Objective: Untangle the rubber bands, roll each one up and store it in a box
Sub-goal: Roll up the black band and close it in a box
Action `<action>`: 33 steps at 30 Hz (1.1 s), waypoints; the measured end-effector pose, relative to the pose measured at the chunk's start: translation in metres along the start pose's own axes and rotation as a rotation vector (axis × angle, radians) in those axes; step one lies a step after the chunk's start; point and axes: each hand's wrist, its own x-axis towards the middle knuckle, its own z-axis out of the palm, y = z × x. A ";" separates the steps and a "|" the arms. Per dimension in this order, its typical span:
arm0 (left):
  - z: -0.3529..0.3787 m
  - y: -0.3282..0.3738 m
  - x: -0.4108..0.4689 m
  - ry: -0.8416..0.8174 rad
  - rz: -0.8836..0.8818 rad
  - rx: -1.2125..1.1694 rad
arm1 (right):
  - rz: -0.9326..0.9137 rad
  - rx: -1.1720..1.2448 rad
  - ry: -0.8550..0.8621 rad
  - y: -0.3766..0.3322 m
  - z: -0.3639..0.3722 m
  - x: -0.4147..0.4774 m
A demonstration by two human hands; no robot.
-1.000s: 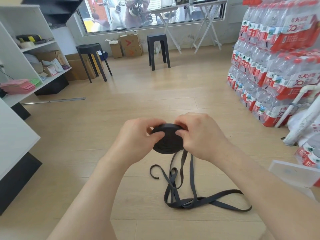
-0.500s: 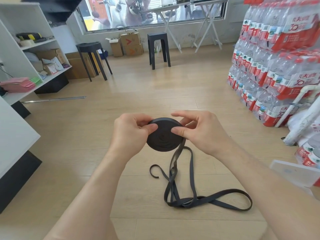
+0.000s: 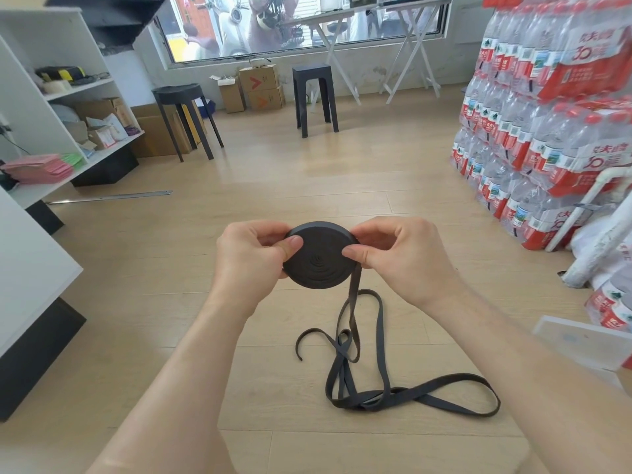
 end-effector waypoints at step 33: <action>0.005 0.001 -0.007 -0.044 -0.259 -0.437 | 0.179 0.372 0.019 -0.010 -0.002 0.000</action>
